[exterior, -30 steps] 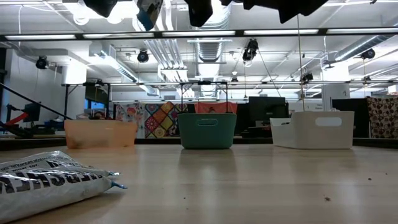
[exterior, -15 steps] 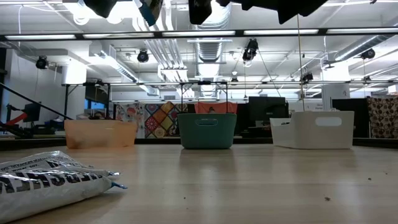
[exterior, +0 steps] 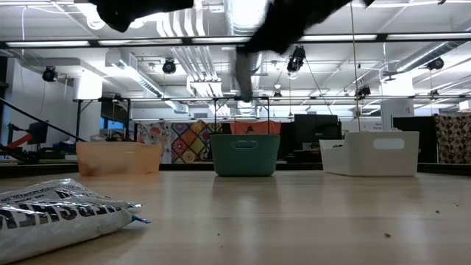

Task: Organize candy in baskets
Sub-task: Put the white chocolate bar into the white bin

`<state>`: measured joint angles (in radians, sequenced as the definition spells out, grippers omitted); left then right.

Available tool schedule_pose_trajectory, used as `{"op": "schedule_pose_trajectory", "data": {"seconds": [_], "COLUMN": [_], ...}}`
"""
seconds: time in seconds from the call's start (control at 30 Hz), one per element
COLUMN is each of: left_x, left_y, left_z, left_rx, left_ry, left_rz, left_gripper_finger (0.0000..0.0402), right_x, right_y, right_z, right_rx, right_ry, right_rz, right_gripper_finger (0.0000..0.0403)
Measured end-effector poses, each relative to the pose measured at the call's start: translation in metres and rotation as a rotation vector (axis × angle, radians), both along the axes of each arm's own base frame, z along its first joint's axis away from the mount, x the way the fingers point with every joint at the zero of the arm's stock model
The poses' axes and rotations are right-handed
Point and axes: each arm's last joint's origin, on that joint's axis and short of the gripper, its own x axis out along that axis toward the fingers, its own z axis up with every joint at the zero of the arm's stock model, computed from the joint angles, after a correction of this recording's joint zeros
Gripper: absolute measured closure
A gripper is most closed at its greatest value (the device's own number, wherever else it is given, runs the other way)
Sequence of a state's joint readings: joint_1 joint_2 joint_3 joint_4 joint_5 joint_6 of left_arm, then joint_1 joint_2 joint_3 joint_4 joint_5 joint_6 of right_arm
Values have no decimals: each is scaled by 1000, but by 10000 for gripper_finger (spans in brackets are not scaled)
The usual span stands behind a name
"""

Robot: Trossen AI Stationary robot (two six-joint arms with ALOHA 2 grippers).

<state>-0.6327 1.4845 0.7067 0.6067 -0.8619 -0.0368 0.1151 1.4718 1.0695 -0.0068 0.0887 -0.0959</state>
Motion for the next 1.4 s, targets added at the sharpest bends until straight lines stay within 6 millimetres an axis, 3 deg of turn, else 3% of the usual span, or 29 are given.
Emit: {"op": "schedule_pose_trajectory", "data": {"seconds": [0.13,0.23,0.37,0.63,0.93,1.1,1.2,1.3,1.4], "left_x": [0,-1,-1,-1,-1,1,5,5,-1], "left_y": [1,2,3,3,3,-6,-10,-14,-19], "left_z": [-3,-3,-3,-3,-3,0,5,10,11], "left_rx": [-17,-33,-36,-60,-101,-135,-187,-283,-447], "left_ry": [19,12,5,-3,-15,69,171,318,475], "left_rz": [9,52,99,103,106,-17,-52,-71,-110], "left_gripper_finger": [243,243,244,244,245,245,245,245,245], "right_x": [-35,-71,-104,-115,-115,-120,-122,-124,-121], "right_y": [-30,-52,-69,-82,-82,-77,-77,-76,-68], "right_z": [5,6,1,-16,-16,-7,10,28,36], "right_rx": [-187,-236,-129,-108,-74,-55,-37,20,106], "right_ry": [216,218,260,338,349,358,309,272,325], "right_rz": [-596,-1079,-1312,-1381,-1370,-1314,-1301,-1266,-1119], "right_gripper_finger": [392,392,392,371,273,242,235,235,240]}}
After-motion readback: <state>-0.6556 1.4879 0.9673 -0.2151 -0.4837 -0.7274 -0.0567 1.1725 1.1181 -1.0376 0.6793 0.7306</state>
